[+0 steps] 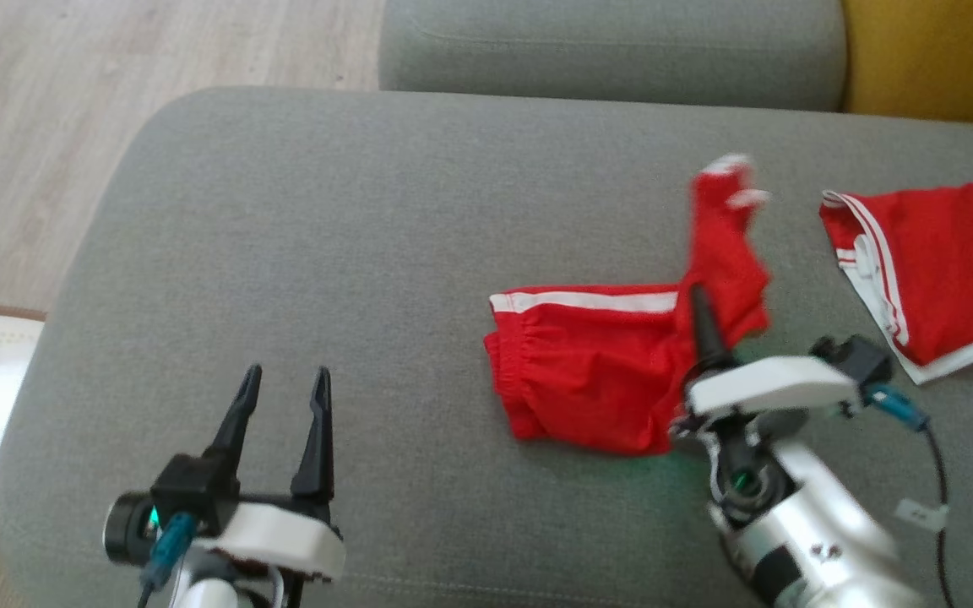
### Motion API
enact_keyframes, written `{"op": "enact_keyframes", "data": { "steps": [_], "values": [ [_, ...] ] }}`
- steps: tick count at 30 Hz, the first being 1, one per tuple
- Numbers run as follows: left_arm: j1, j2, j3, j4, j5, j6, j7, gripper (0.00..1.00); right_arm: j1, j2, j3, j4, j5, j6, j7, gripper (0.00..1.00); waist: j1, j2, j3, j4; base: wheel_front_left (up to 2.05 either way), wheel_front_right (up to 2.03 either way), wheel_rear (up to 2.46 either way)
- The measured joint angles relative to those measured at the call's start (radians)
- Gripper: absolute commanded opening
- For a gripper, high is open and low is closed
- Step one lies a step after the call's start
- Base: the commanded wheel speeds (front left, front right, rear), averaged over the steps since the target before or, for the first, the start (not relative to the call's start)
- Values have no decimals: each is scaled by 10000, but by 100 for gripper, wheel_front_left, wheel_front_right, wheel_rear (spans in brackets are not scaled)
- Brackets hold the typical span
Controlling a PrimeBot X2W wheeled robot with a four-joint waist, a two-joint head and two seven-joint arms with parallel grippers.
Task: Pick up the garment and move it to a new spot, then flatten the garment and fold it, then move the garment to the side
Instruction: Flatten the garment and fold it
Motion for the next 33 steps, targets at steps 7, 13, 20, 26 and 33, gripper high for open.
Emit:
{"op": "enact_keyframes", "data": {
  "steps": [7,13,20,26,33],
  "values": [
    [359,2,136,113,0,-88,0,100,662,6,1538,-759,217,0,159,0,0,0,-213,262,0,0,0],
    [357,2,144,119,-58,-84,0,100,681,4,2694,-727,163,0,194,0,0,0,-263,404,0,0,0],
    [358,2,140,176,-148,-73,0,100,672,-2,4165,-658,119,0,401,100,0,0,-281,568,0,0,0],
    [359,2,79,253,-249,-65,0,100,614,0,5172,-393,201,0,349,100,0,0,-323,710,0,0,0],
    [362,2,-33,259,-355,19,2,100,198,-4,5956,548,573,0,328,100,0,0,-301,663,0,0,0]
  ]
}}
